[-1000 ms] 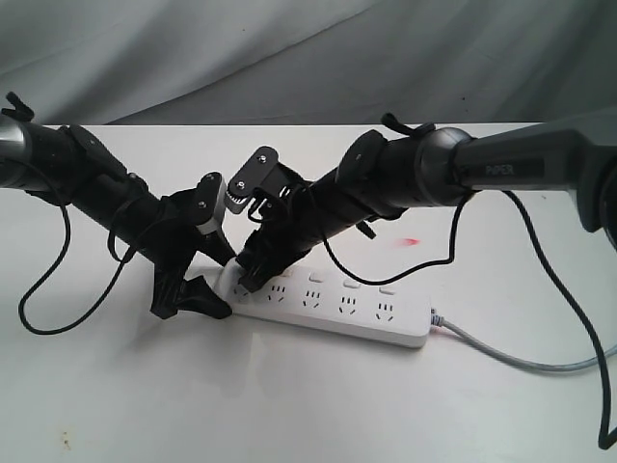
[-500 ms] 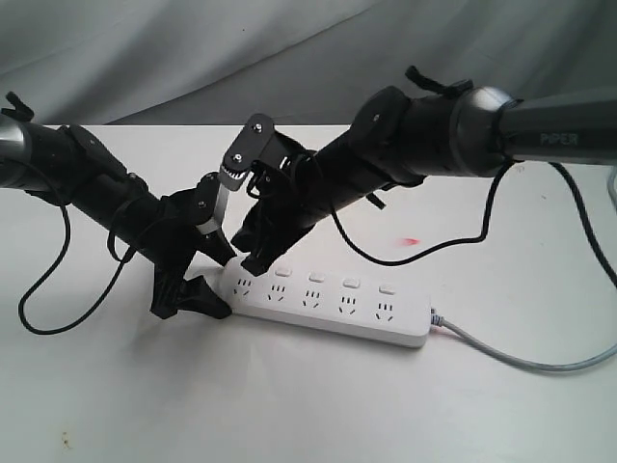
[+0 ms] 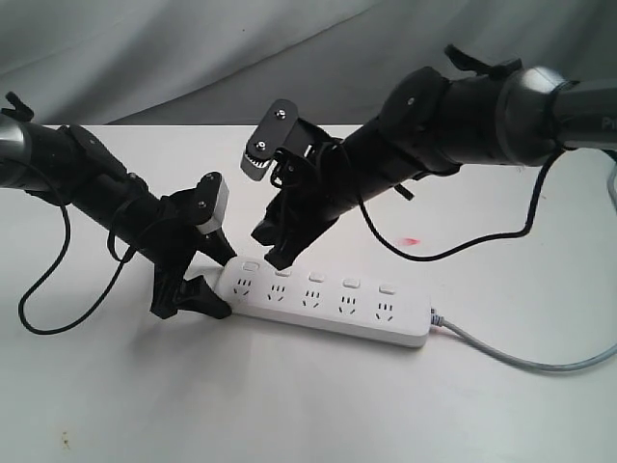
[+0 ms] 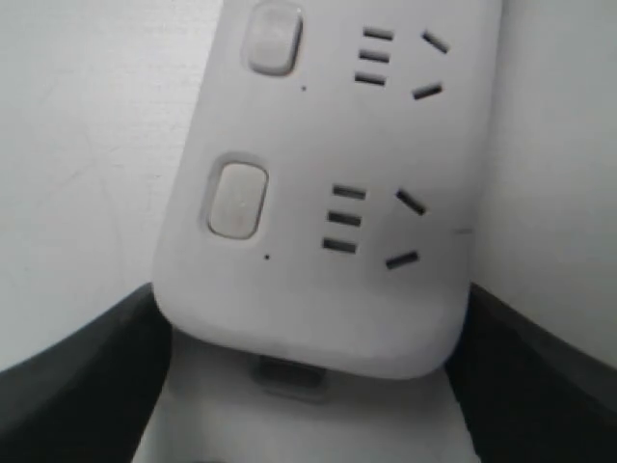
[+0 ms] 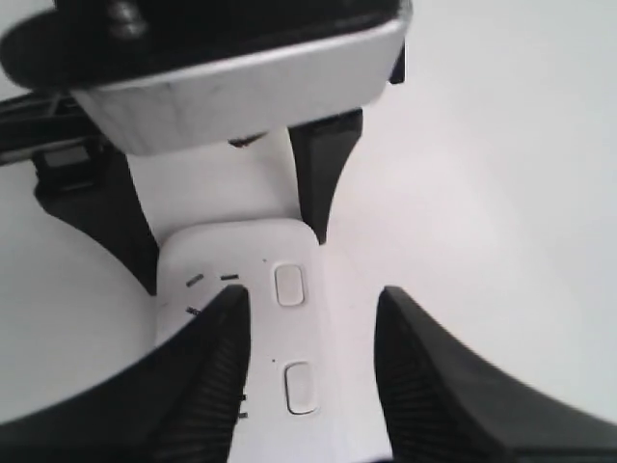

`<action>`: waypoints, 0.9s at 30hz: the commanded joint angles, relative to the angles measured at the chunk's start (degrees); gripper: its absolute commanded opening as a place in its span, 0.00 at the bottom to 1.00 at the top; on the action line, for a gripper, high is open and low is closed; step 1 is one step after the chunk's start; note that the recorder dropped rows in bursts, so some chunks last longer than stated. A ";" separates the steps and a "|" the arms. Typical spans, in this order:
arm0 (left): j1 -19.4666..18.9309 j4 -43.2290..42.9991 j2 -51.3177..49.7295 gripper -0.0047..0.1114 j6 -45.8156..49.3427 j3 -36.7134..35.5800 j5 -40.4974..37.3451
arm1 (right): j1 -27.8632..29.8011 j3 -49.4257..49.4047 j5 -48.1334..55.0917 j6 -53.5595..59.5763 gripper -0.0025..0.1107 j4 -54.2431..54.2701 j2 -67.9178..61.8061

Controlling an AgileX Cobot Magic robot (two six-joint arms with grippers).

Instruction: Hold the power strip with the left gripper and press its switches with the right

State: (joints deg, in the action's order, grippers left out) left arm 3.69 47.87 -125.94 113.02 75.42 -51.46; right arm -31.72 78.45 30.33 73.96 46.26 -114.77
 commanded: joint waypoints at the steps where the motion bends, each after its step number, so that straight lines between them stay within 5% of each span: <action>1: 0.35 -0.71 -0.42 0.61 -0.14 -0.12 0.46 | 0.38 -1.65 -3.52 -0.09 0.37 -0.04 0.39; 27: 0.35 -0.61 -0.42 0.61 -0.17 -0.12 0.46 | 1.27 -1.95 -5.22 0.06 0.37 1.24 -5.63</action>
State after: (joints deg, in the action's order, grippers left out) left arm 3.69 47.87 -125.94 113.02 75.42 -51.46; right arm -30.87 76.86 24.70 73.86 47.07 -119.22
